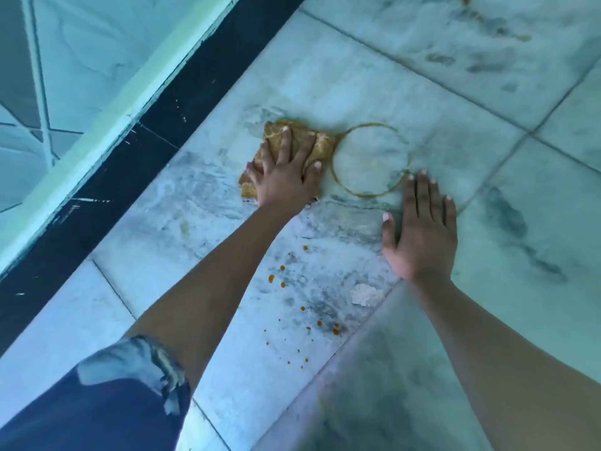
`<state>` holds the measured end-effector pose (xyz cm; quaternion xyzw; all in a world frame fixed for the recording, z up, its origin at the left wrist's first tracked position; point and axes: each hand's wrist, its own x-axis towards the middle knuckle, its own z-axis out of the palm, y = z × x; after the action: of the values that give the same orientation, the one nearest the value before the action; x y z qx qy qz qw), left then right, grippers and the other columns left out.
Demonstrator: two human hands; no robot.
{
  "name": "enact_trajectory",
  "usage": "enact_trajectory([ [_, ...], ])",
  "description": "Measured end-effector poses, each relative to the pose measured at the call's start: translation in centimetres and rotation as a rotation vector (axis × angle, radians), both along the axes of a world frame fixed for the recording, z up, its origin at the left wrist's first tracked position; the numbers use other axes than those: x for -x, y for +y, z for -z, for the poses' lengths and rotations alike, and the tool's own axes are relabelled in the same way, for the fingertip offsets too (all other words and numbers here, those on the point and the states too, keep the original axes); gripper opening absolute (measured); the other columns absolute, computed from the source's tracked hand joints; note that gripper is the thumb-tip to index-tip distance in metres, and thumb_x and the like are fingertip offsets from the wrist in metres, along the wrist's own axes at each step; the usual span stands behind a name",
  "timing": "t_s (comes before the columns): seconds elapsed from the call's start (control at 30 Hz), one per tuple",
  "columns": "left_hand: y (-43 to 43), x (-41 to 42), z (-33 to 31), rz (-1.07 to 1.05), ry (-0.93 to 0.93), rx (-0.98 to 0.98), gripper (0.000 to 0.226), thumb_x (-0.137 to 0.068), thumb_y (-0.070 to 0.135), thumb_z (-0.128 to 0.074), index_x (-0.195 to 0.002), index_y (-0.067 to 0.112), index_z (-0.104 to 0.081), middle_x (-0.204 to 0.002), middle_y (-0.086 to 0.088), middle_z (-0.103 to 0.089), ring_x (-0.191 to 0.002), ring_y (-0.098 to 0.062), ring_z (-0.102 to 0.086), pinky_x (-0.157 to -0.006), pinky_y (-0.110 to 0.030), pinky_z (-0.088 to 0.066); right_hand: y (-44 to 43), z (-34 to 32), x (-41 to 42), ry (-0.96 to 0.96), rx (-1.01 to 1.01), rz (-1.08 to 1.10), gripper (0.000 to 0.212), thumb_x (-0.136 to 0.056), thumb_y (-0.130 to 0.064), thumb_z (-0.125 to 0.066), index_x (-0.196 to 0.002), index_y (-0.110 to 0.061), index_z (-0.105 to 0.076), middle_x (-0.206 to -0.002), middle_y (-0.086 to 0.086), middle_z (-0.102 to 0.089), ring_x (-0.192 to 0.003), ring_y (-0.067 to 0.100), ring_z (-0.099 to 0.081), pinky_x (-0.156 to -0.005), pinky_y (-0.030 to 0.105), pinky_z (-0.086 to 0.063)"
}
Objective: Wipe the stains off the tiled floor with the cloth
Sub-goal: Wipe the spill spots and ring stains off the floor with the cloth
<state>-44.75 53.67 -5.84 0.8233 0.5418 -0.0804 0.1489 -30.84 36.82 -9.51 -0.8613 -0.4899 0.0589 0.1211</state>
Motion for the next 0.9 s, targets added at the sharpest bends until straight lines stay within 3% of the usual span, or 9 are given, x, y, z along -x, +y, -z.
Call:
enact_trajectory([
  [0.1,4.7,2.2,-0.1,0.006,0.060,-0.002,0.051,-0.097,0.056,-0.017,-0.146,0.046,-0.005,-0.159,0.010,0.009,-0.146,-0.028,0.007,-0.114,-0.057,-0.002,-0.1,0.3,-0.2,-0.015,-0.007,0.000,0.067,-0.090,-0.040,-0.025,-0.146,-0.002,-0.027,-0.153,0.016,-0.026,-0.141,0.030,-0.025,-0.116,0.043,-0.013],
  [0.2,5.8,6.6,-0.2,-0.232,0.043,0.008,0.052,-0.098,0.054,-0.017,-0.148,0.043,-0.004,-0.159,0.009,0.009,-0.146,-0.026,0.005,-0.115,-0.053,-0.004,-0.1,0.4,-0.2,-0.022,-0.007,-0.004,0.068,-0.091,-0.041,-0.023,-0.146,-0.002,-0.027,-0.153,0.017,-0.026,-0.141,0.030,-0.026,-0.116,0.044,-0.014],
  [0.3,1.6,8.9,0.4,-0.471,-0.004,-0.028,0.053,-0.098,0.053,-0.018,-0.148,0.043,-0.005,-0.159,0.006,0.009,-0.146,-0.029,0.004,-0.113,-0.056,-0.004,0.0,0.4,-0.3,-0.014,0.017,-0.008,0.070,-0.090,-0.043,-0.020,-0.147,-0.002,-0.026,-0.154,0.016,-0.024,-0.142,0.030,-0.024,-0.116,0.043,-0.013],
  [0.37,-2.7,7.6,0.9,-0.506,-0.020,-0.040,0.053,-0.098,0.053,-0.020,-0.147,0.044,-0.004,-0.159,0.005,0.008,-0.145,-0.032,0.005,-0.112,-0.059,-0.002,0.0,0.4,-0.4,-0.013,0.027,-0.002,0.070,-0.090,-0.043,-0.019,-0.147,-0.003,-0.026,-0.154,0.015,-0.023,-0.142,0.029,-0.023,-0.115,0.043,-0.013],
  [0.47,-5.9,4.4,1.2,-0.282,-0.023,-0.056,0.054,-0.097,0.054,-0.019,-0.147,0.043,-0.002,-0.159,0.004,0.008,-0.145,-0.033,0.009,-0.111,-0.059,0.002,0.0,0.4,-0.3,-0.024,0.035,-0.005,0.071,-0.090,-0.043,-0.018,-0.147,-0.002,-0.025,-0.154,0.016,-0.023,-0.142,0.030,-0.023,-0.115,0.044,-0.013],
  [0.57,-0.9,4.2,1.0,0.018,-0.013,-0.054,0.052,-0.097,0.055,-0.018,-0.146,0.047,-0.006,-0.159,0.008,0.005,-0.146,-0.029,0.005,-0.113,-0.055,-0.001,0.2,0.4,-0.6,-0.025,0.052,-0.009,0.076,-0.086,-0.048,-0.011,-0.148,-0.004,-0.021,-0.156,0.014,-0.017,-0.144,0.027,-0.016,-0.116,0.041,-0.007],
  [0.7,4.4,8.0,1.0,-0.235,-0.046,0.005,0.051,-0.098,0.055,-0.018,-0.147,0.046,-0.007,-0.159,0.008,0.006,-0.146,-0.028,0.008,-0.114,-0.056,0.001,-0.3,-0.3,-0.4,0.039,0.068,-0.070,0.079,-0.085,-0.050,-0.006,-0.149,-0.005,-0.013,-0.158,0.012,-0.009,-0.146,0.024,-0.008,-0.116,0.034,-0.001],
  [0.77,2.4,9.1,0.8,-0.219,-0.029,-0.003,0.051,-0.098,0.053,-0.017,-0.147,0.044,-0.005,-0.159,0.006,0.007,-0.145,-0.029,0.008,-0.114,-0.056,0.001,-1.0,-0.4,0.1,0.026,0.061,-0.126,0.076,-0.087,-0.047,-0.009,-0.148,-0.003,-0.018,-0.157,0.013,-0.014,-0.145,0.026,-0.014,-0.116,0.035,-0.003],
  [0.9,-3.5,13.8,0.8,0.288,0.041,-0.030,0.061,-0.087,0.064,-0.006,-0.143,0.046,0.005,-0.159,0.007,0.008,-0.145,-0.031,0.005,-0.113,-0.053,-0.002,-1.4,0.2,0.5,-0.008,0.057,-0.167,0.070,-0.091,-0.044,-0.019,-0.145,-0.002,-0.029,-0.153,0.016,-0.026,-0.141,0.030,-0.027,-0.114,0.042,-0.013],
])
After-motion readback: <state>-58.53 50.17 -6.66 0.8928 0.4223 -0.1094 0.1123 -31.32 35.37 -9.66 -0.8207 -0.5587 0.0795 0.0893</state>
